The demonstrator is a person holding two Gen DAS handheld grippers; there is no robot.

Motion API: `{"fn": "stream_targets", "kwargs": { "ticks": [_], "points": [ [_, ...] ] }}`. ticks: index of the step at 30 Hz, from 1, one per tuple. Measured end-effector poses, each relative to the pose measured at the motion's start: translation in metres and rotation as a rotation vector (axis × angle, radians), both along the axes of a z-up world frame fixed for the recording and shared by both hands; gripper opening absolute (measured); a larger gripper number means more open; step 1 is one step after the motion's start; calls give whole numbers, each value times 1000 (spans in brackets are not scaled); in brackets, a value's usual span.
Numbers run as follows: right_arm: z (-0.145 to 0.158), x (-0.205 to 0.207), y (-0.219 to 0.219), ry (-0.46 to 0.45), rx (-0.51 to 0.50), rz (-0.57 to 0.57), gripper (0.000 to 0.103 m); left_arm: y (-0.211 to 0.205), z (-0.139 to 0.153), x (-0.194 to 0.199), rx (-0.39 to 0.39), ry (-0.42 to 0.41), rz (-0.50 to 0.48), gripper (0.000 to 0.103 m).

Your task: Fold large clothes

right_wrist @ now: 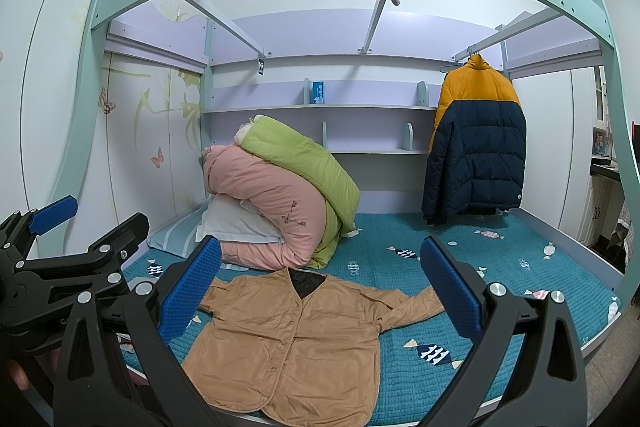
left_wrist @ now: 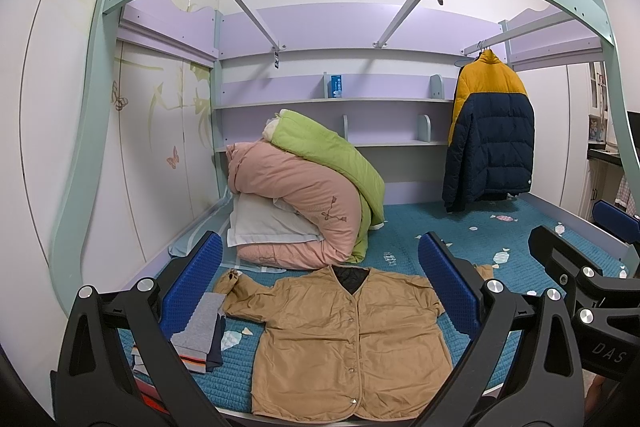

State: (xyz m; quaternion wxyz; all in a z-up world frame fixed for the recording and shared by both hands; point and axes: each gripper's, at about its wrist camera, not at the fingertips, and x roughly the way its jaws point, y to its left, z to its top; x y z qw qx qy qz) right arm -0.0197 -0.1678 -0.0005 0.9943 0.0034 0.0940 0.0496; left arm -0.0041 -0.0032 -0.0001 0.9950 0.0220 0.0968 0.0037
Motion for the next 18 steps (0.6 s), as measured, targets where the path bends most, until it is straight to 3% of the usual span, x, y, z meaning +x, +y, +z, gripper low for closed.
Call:
{"fn": "stream_targets", "kwargs": {
  "ticks": [18],
  "points": [
    [0, 1, -1, 4, 3, 0, 96, 0, 0, 0, 1, 1, 0, 98]
  ]
}}
